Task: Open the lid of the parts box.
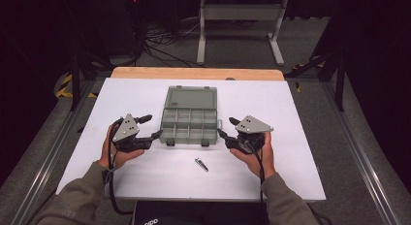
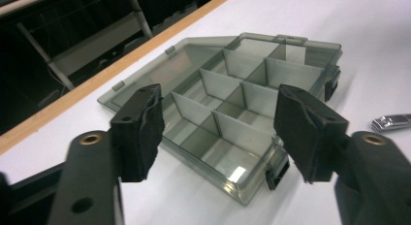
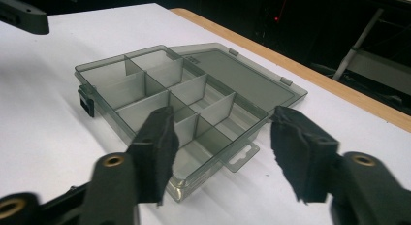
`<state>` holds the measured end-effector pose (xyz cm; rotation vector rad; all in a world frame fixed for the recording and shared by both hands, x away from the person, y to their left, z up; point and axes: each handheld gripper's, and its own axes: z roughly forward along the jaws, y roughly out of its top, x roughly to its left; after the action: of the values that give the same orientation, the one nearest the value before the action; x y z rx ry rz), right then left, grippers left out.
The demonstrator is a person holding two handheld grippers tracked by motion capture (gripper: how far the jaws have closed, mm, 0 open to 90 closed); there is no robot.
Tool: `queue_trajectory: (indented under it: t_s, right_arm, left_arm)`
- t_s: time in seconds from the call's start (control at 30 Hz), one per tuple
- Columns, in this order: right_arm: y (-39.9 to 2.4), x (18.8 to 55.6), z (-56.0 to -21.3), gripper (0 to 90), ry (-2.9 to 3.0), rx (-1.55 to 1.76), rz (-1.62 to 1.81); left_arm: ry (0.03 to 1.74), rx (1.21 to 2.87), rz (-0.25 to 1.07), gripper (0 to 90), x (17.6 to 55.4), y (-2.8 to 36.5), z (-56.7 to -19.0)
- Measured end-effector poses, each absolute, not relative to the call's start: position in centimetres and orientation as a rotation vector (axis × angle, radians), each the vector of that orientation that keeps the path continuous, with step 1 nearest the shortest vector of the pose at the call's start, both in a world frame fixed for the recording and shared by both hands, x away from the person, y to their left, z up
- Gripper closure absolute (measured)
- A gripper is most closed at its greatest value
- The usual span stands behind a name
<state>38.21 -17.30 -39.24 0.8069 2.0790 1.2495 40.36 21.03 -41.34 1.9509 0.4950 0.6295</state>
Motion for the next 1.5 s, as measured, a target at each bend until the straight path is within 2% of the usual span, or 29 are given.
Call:
queue_trajectory:
  t_s: [0.1, 0.27, 0.87, 1.23, 1.5]
  right_arm:
    - [-17.5, 38.0, -39.4, 26.8, 2.078, 0.871, 1.288]
    - [-17.0, 37.5, -40.0, 22.2, 2.101, 0.856, 1.241]
    - [-15.0, 34.9, -42.1, 18.7, 2.194, 0.775, 1.155]
    - [-13.7, 33.2, -43.6, 21.9, 2.3, 0.745, 1.163]
    - [-12.5, 33.5, -44.7, 24.8, 2.386, 0.715, 1.169]
  left_arm:
    - [0.513, 1.953, 0.62, 25.5, 40.2, 21.5, -41.6]
    - [0.523, 1.941, 0.603, 17.1, 39.9, 22.2, -41.5]
    - [0.488, 2.011, 0.531, 8.1, 37.0, 23.0, -43.9]
    - [0.493, 2.032, 0.47, 6.7, 35.5, 23.4, -45.0]
    - [0.475, 2.038, 0.449, 6.3, 34.6, 23.1, -45.3]
